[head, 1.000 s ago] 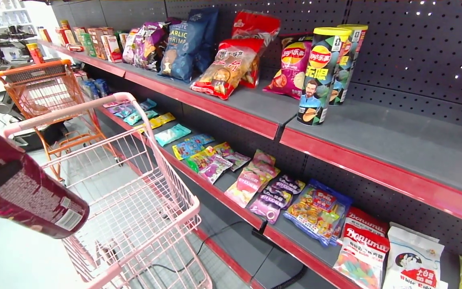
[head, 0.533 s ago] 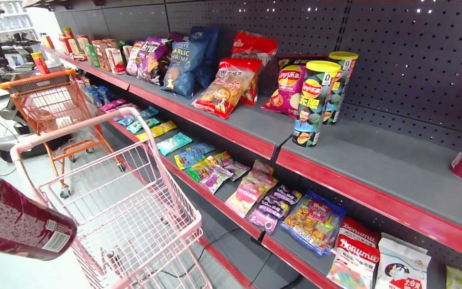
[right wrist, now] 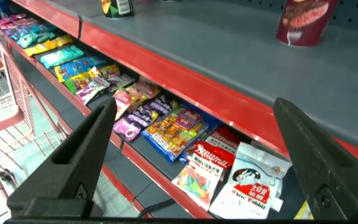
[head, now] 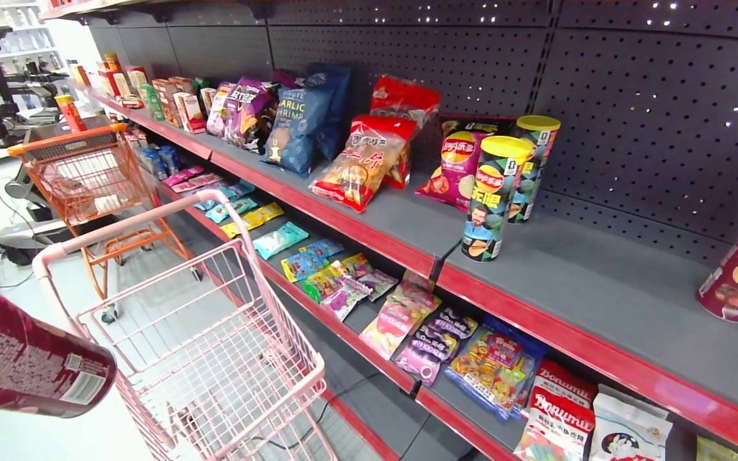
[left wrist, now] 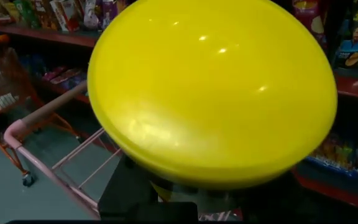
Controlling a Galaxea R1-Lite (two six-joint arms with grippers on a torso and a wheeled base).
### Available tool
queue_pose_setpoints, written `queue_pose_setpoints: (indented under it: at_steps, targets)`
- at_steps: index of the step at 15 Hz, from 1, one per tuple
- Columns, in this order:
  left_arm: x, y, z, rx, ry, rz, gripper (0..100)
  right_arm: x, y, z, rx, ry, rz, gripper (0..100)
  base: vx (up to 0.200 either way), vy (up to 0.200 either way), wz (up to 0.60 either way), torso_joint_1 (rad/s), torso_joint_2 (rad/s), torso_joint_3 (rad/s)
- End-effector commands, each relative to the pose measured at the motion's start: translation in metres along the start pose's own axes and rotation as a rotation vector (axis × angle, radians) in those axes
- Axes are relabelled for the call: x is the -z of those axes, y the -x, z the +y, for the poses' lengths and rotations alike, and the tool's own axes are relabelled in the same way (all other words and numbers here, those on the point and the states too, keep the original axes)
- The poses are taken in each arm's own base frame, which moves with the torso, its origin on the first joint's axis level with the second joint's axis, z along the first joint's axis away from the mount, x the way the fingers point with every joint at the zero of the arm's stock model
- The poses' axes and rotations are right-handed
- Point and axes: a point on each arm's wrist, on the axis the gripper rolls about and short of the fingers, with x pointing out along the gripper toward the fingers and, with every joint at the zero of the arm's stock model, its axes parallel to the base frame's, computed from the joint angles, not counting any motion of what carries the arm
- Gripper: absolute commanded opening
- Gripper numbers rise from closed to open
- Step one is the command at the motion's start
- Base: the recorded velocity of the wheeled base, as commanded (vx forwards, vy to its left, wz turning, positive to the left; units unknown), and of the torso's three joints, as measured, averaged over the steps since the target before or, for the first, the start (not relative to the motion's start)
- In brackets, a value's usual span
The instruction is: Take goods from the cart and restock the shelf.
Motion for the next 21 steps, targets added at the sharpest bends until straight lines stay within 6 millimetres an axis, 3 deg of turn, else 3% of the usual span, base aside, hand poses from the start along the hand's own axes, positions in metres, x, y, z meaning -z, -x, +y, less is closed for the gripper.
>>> queue_pose_setpoints:
  at_steps: [1,8,12,21]
  targets:
    - [-0.001,0.002,-0.001,0.001,-0.005,-0.011,0,0.0,0.0,0.0,-0.001,0.0,0.0,100,0.0,0.0,0.0,0.163,-0.37,-0.212]
    - [-0.001,0.007,-0.002,-0.007,-0.009,-0.028,0,0.0,0.0,0.0,0.0,0.002,0.0,100,0.0,0.0,0.0,0.139,-0.31,-0.168]
    - [0.004,0.017,-0.005,-0.055,-0.021,-0.034,0,0.0,0.0,0.0,0.0,0.0,0.0,100,0.0,0.0,-0.6,0.012,-0.02,-0.017]
    - [0.007,0.017,-0.005,-0.078,-0.093,-0.016,0,0.0,0.0,0.0,-0.001,0.0,0.0,100,0.0,0.0,-0.6,0.006,0.0,0.0]
